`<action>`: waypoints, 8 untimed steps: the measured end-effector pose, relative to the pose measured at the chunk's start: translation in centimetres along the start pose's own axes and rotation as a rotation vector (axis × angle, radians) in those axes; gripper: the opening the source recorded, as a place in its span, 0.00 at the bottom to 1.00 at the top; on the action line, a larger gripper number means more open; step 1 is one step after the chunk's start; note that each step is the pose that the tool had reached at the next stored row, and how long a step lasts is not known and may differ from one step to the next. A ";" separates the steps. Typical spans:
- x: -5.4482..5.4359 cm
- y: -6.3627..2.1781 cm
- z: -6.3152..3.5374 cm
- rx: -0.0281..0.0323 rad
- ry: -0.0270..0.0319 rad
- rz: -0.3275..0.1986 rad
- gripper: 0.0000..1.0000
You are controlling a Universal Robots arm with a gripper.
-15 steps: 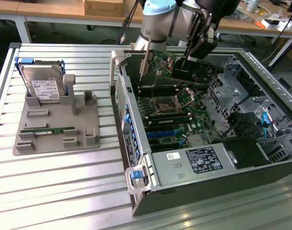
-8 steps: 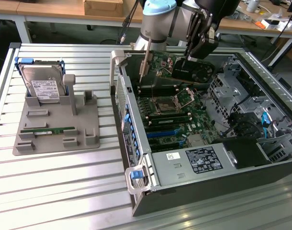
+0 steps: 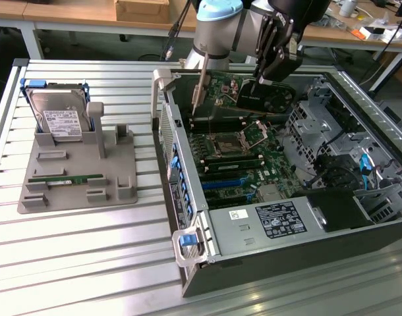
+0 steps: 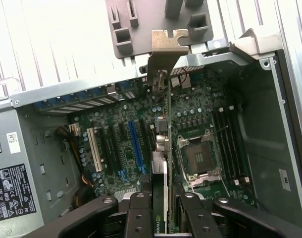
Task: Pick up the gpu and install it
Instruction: 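Insert the gpu into the slot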
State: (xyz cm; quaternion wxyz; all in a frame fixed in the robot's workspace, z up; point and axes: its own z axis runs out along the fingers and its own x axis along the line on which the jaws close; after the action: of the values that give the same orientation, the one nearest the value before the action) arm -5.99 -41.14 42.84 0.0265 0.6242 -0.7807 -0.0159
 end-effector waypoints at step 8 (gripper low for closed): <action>0.0 0.00 0.01 0.0004 0.0012 -0.020 0.26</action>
State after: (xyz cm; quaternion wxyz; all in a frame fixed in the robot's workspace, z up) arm -5.99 -41.14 42.83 0.0267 0.6320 -0.7743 -0.0156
